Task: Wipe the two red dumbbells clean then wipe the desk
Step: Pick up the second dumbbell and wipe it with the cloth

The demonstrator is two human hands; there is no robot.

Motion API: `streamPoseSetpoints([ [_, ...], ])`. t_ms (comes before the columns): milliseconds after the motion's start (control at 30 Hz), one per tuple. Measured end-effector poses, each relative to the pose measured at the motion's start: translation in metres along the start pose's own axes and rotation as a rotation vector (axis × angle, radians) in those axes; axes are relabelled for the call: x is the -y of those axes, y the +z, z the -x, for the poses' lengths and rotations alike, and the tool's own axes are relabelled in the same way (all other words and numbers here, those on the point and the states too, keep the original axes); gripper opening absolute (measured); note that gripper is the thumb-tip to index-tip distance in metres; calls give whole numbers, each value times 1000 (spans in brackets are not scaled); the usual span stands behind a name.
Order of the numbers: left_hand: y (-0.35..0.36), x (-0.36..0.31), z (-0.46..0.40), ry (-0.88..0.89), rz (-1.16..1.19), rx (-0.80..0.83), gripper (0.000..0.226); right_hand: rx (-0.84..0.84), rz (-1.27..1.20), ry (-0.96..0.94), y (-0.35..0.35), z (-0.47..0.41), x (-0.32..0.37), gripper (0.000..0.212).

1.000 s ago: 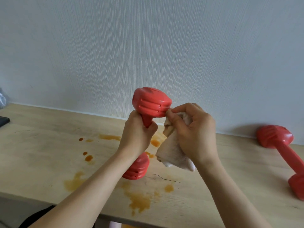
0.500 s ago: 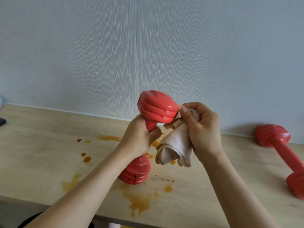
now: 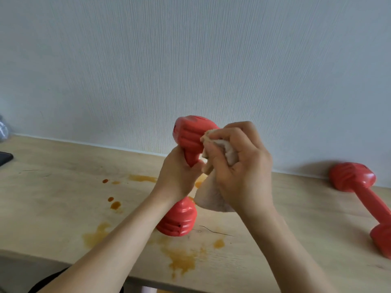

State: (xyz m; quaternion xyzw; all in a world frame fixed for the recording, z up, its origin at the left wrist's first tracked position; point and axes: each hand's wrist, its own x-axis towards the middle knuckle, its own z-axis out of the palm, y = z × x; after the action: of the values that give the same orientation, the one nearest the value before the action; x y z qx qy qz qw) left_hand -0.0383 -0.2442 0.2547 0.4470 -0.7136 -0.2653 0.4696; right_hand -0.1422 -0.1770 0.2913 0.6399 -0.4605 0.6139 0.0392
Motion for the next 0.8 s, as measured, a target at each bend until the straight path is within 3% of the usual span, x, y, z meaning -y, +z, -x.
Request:
streamPoseSetpoints([
  [167,-1,-1,4,42,58,51,24,-30,-70,249,-14,-4,-22,23],
  [300,-1,0,2,20,59,29,25,-21,-14,-25,-4,1,-10,4],
  [367,0,1,1,-2,53,30,24,-12,-38,-58,-1,0,-11,6],
  [500,-2,-1,5,74,118,190,26,-5,-206,264,-9,-6,-31,7],
  [667,-5,1,1,127,203,358,29,46,-358,382,-14,-10,-50,16],
  [800,-8,5,-1,93,315,490,47,70,-494,455,-14,-12,-58,12],
])
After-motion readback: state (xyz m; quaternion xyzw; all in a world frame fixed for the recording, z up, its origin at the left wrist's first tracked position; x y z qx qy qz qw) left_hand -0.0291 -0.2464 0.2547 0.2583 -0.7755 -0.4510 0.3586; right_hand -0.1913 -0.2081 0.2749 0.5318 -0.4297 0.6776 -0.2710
